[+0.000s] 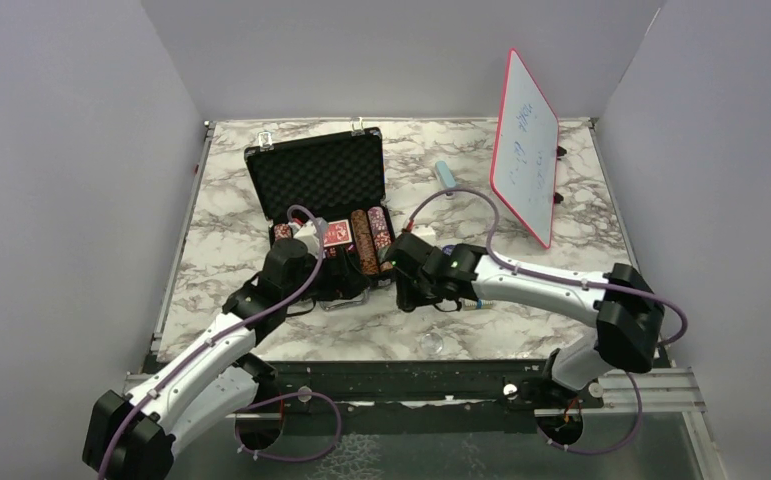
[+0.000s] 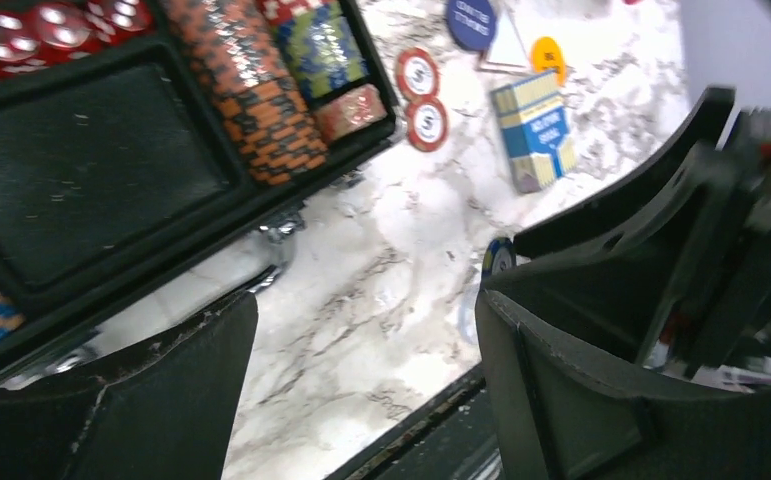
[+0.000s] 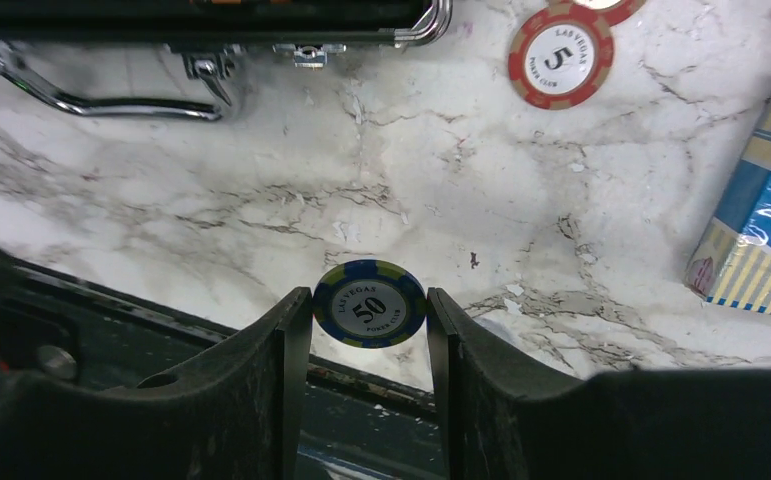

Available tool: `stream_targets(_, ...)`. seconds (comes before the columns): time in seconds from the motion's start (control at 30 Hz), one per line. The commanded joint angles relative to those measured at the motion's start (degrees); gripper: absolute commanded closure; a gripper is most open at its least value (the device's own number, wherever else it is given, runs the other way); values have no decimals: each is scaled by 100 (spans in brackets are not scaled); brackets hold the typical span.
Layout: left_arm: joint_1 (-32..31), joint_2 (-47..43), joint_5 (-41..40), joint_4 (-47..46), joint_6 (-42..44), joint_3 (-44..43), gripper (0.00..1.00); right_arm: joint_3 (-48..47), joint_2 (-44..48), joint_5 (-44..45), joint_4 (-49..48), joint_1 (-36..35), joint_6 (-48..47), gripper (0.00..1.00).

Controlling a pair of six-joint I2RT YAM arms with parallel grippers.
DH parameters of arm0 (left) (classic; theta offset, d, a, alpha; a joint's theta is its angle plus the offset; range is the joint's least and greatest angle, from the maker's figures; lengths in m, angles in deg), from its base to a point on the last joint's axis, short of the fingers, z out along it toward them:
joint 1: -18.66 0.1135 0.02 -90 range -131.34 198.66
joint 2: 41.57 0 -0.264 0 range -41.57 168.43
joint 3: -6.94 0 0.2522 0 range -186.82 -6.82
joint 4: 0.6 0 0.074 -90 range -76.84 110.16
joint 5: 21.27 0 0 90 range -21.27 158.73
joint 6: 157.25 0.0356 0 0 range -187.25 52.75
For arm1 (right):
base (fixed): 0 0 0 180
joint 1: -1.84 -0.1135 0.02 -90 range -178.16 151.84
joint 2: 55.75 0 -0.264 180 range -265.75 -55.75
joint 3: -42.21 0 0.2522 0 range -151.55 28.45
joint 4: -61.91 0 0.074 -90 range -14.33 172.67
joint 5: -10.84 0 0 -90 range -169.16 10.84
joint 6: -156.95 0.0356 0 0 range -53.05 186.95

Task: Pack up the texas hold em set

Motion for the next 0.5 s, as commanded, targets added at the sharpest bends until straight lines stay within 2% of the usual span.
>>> stream_targets(0.0,-249,-188,673,-1500,-495,458,18,189,603,72,-324,221,602,53)
stream_targets(0.23,-1164,-354,84,-2946,-977,997,20,402,1421,7,-620,481,1365,53)
stream_targets(0.47,-1684,-67,-555,-3474,-1082,904,27,565,1852,-220,-854,520,1871,53)
